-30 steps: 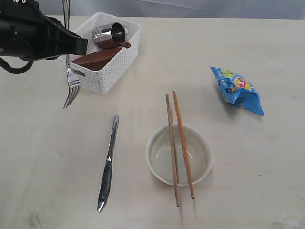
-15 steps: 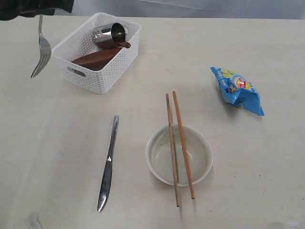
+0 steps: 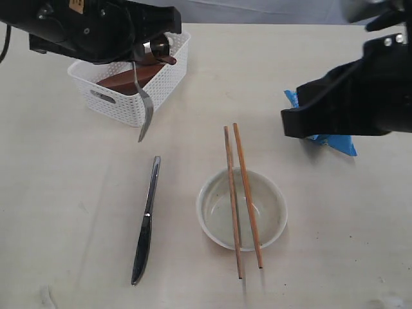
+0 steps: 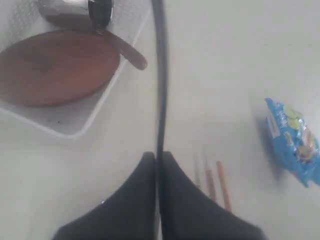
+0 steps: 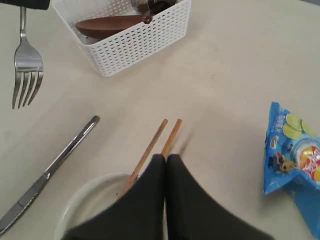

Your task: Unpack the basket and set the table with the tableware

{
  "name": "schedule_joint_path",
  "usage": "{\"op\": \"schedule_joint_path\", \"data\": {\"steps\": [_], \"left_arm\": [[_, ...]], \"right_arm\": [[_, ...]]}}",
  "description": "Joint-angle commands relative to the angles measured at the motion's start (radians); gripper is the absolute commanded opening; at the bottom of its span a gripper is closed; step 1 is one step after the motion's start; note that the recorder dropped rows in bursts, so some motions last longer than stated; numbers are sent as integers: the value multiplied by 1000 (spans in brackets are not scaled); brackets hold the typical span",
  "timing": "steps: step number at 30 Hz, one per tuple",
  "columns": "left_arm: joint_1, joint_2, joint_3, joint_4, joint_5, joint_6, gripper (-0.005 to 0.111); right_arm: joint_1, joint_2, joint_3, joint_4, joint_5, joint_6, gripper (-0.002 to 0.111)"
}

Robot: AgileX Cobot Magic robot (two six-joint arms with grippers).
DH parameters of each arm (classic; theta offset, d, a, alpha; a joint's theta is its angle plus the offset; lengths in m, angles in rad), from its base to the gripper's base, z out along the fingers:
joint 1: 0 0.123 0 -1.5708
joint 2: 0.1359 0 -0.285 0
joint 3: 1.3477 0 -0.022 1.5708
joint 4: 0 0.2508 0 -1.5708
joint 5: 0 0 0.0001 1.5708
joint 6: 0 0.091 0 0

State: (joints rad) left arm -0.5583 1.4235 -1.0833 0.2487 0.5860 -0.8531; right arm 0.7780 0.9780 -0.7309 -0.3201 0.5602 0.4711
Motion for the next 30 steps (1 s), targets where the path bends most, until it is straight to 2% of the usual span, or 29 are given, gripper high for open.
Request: {"op": "schedule_joint_path", "data": {"steps": [1, 5, 12, 15, 16, 18, 21, 24, 30], "left_arm": [[-7, 7, -4, 4, -104, -163, 0], [2, 7, -4, 4, -169, -236, 0], [2, 7, -4, 6, -198, -265, 0], [2, 7, -4, 6, -219, -289, 0], [2, 7, -4, 6, -223, -299, 0], [2, 7, -4, 6, -223, -299, 0], [2, 7, -4, 6, -223, -305, 0], [2, 7, -4, 6, -234, -307, 0], [2, 7, -4, 8, -252, -355, 0]], "right_arm": [[2, 85, 0, -109, -102, -14, 0], [2, 142, 0, -199, -127, -14, 0], [32, 196, -26, -320, -196, -14, 2], [64, 210, -32, -380, -232, -14, 16], [84, 218, -35, -395, -252, -14, 30], [100, 220, -35, -365, -317, 22, 34], [100, 223, -36, -370, -371, 33, 32], [102, 269, -39, -421, -295, 33, 54], [102, 346, -105, -484, -252, 45, 56]]}}
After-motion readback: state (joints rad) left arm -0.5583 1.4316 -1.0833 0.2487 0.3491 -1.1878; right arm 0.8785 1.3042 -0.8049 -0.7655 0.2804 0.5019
